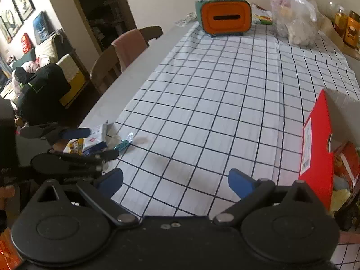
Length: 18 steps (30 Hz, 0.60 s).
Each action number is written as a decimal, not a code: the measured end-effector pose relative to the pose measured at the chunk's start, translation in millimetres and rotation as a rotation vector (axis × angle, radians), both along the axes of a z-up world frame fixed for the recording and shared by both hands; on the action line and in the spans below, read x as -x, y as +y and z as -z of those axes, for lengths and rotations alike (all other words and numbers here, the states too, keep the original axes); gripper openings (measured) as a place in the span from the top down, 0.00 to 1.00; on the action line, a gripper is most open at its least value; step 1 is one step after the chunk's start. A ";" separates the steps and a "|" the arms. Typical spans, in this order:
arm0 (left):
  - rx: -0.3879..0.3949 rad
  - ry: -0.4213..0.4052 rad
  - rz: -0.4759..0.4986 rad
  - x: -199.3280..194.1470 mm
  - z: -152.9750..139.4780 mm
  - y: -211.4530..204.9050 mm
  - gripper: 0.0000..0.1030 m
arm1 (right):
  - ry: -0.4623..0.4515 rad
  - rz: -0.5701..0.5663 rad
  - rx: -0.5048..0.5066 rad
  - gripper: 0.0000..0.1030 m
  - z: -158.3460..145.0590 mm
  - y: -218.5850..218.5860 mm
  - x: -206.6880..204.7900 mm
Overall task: Organize snacks
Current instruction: 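Move both tools back from the box to the remaining snacks on the table, then grasp the teal wrapped candy with the left tool while the right tool grasps the white-blue packet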
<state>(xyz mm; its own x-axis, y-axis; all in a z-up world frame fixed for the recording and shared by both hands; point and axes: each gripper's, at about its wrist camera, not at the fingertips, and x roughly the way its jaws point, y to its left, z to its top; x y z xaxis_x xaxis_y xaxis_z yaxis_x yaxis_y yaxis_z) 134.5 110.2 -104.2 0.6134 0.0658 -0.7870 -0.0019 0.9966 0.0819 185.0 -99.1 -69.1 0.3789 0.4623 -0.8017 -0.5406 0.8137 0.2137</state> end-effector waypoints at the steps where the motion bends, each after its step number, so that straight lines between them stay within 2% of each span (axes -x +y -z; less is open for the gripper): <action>1: 0.002 0.010 0.000 -4.4 3.9 2.3 0.45 | 0.005 0.006 -0.003 0.04 1.4 0.1 -1.4; 5: 0.026 0.045 0.014 -11.6 15.5 8.7 0.59 | 0.020 0.025 -0.013 0.04 6.0 -0.6 -4.4; 12: 0.015 0.069 0.057 -15.1 26.1 6.6 0.68 | 0.033 0.032 -0.006 0.07 12.2 1.9 -9.1; 18: -0.002 0.076 0.050 -16.1 31.3 5.9 0.82 | 0.029 0.019 0.003 0.10 12.7 7.8 -12.2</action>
<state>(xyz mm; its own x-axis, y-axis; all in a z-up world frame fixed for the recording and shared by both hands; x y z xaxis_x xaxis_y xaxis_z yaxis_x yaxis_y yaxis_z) 150.7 116.2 -135.5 0.5548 0.0384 -0.8311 0.0537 0.9952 0.0818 197.2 -91.3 -81.9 0.3641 0.4527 -0.8139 -0.5188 0.8244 0.2264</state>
